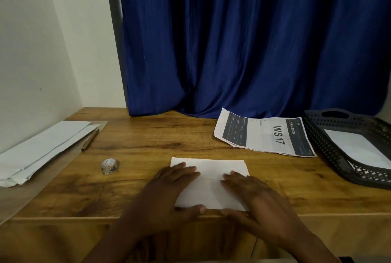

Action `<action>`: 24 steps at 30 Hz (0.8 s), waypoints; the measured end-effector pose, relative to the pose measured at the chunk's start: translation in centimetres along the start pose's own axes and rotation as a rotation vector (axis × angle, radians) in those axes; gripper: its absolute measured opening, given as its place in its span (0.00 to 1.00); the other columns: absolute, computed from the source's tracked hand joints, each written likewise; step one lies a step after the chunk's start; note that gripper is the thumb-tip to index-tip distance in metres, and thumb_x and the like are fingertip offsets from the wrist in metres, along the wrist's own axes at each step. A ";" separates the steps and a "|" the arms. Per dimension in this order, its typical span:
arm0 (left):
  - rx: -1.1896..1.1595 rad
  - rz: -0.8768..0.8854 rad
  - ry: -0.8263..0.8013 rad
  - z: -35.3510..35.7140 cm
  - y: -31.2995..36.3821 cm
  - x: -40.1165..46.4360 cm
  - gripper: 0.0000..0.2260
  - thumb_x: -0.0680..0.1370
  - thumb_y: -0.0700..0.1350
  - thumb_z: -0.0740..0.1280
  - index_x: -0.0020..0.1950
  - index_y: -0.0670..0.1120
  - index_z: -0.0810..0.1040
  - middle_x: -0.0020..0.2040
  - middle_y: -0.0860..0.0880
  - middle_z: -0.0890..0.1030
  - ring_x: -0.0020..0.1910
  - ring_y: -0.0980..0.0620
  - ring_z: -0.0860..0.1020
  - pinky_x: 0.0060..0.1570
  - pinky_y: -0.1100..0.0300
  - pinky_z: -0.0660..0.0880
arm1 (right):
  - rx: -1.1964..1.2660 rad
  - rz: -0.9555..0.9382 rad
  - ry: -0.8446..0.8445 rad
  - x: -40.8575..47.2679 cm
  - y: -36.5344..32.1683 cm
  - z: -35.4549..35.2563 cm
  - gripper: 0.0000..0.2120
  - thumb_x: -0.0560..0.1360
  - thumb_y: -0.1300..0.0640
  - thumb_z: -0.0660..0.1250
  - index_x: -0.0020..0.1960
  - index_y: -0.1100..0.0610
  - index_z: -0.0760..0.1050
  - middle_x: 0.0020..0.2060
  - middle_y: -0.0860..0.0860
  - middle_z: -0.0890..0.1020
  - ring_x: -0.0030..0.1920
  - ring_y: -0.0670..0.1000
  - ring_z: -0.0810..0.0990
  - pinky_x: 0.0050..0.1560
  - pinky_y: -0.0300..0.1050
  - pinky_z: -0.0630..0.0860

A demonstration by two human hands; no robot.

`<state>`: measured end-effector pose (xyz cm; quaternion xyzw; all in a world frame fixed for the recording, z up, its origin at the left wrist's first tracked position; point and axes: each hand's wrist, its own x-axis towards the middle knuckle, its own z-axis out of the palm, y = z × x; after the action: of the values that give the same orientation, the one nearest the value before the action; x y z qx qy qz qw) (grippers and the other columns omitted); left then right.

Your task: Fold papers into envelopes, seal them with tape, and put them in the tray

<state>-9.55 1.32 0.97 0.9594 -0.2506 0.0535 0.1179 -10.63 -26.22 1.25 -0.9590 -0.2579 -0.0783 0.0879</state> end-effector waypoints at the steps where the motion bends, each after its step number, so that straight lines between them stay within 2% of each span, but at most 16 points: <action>1: 0.013 0.013 -0.008 -0.1 0.1 -0.3 0.38 0.74 0.77 0.55 0.81 0.63 0.53 0.80 0.67 0.50 0.78 0.65 0.42 0.78 0.59 0.39 | -0.022 -0.037 0.018 -0.3 0.0 0.1 0.35 0.75 0.23 0.46 0.78 0.35 0.54 0.74 0.31 0.47 0.75 0.36 0.49 0.77 0.42 0.49; 3: 0.048 0.045 -0.008 0.2 0.1 -0.9 0.38 0.73 0.77 0.56 0.80 0.65 0.55 0.79 0.68 0.52 0.78 0.65 0.45 0.80 0.56 0.44 | -0.015 -0.057 0.012 -1.0 0.3 0.2 0.36 0.73 0.22 0.49 0.77 0.34 0.54 0.74 0.31 0.47 0.75 0.35 0.48 0.75 0.40 0.46; 4: 0.060 0.062 0.009 0.5 0.0 -1.4 0.37 0.73 0.77 0.56 0.80 0.65 0.57 0.79 0.68 0.53 0.78 0.64 0.48 0.80 0.56 0.47 | -0.013 -0.069 0.020 -1.3 0.4 0.4 0.35 0.74 0.22 0.51 0.77 0.34 0.56 0.75 0.31 0.50 0.75 0.35 0.48 0.76 0.41 0.49; 6: 0.074 0.104 0.088 1.4 -0.2 -2.1 0.33 0.75 0.75 0.56 0.78 0.65 0.60 0.78 0.68 0.58 0.78 0.63 0.53 0.78 0.55 0.55 | 0.022 -0.113 0.115 -1.9 1.1 1.1 0.30 0.76 0.26 0.55 0.75 0.36 0.64 0.75 0.33 0.62 0.75 0.36 0.57 0.73 0.45 0.64; 8: 0.048 0.118 0.146 1.9 -0.5 -2.6 0.29 0.77 0.74 0.55 0.76 0.67 0.64 0.76 0.70 0.61 0.77 0.65 0.56 0.76 0.58 0.58 | 0.135 -0.108 0.158 -2.1 1.7 1.4 0.26 0.77 0.29 0.59 0.72 0.35 0.69 0.72 0.29 0.66 0.74 0.34 0.61 0.72 0.45 0.66; 11: -0.133 0.107 0.191 1.5 -0.5 -3.0 0.23 0.78 0.71 0.59 0.71 0.69 0.70 0.72 0.75 0.65 0.74 0.69 0.60 0.74 0.65 0.58 | 0.378 -0.079 0.156 -2.1 2.4 1.4 0.18 0.75 0.37 0.67 0.66 0.31 0.74 0.66 0.25 0.71 0.71 0.33 0.66 0.72 0.46 0.67; 13: -0.313 0.064 0.259 0.8 -0.3 -3.0 0.19 0.78 0.66 0.66 0.68 0.68 0.74 0.67 0.74 0.72 0.70 0.69 0.67 0.71 0.67 0.65 | 0.528 -0.002 0.167 -1.6 2.4 0.9 0.18 0.75 0.47 0.73 0.62 0.31 0.77 0.62 0.28 0.77 0.67 0.34 0.73 0.68 0.46 0.73; 15: -0.494 -0.004 0.293 0.1 -0.2 -2.6 0.16 0.79 0.58 0.69 0.67 0.64 0.77 0.62 0.70 0.79 0.64 0.66 0.76 0.65 0.64 0.73 | 0.691 0.074 0.180 -0.9 2.2 0.3 0.19 0.74 0.54 0.74 0.61 0.37 0.80 0.57 0.33 0.82 0.61 0.37 0.79 0.64 0.47 0.78; 17: -0.603 -0.069 0.350 -0.5 -0.3 -1.7 0.17 0.78 0.54 0.70 0.68 0.61 0.76 0.59 0.65 0.82 0.59 0.62 0.80 0.57 0.58 0.78 | 0.793 0.131 0.245 0.1 2.1 -0.2 0.21 0.73 0.55 0.75 0.64 0.41 0.78 0.54 0.39 0.85 0.57 0.41 0.82 0.60 0.50 0.80; 20: -0.573 -0.162 0.429 -0.7 -1.0 0.1 0.22 0.77 0.53 0.72 0.70 0.62 0.71 0.60 0.64 0.80 0.60 0.63 0.78 0.54 0.64 0.78 | 0.799 0.213 0.357 1.8 2.3 -0.2 0.28 0.70 0.47 0.76 0.68 0.37 0.72 0.55 0.38 0.83 0.55 0.40 0.81 0.53 0.44 0.82; 22: -0.523 -0.233 0.424 -0.2 -1.5 1.1 0.29 0.76 0.55 0.73 0.74 0.62 0.66 0.67 0.62 0.75 0.63 0.64 0.75 0.58 0.64 0.77 | 0.761 0.289 0.381 2.8 2.5 0.1 0.33 0.68 0.42 0.75 0.70 0.34 0.67 0.58 0.37 0.80 0.53 0.39 0.81 0.50 0.41 0.83; 24: -0.451 -0.301 0.390 0.4 -1.9 1.9 0.38 0.74 0.60 0.73 0.79 0.60 0.58 0.74 0.59 0.66 0.70 0.59 0.68 0.68 0.56 0.72 | 0.659 0.344 0.400 3.6 2.9 0.6 0.39 0.68 0.41 0.77 0.74 0.34 0.61 0.65 0.38 0.75 0.58 0.40 0.78 0.57 0.46 0.81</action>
<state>-6.98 1.93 0.51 0.9071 -0.0846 0.1612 0.3794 -6.05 -26.84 1.01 -0.8746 -0.0831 -0.1603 0.4501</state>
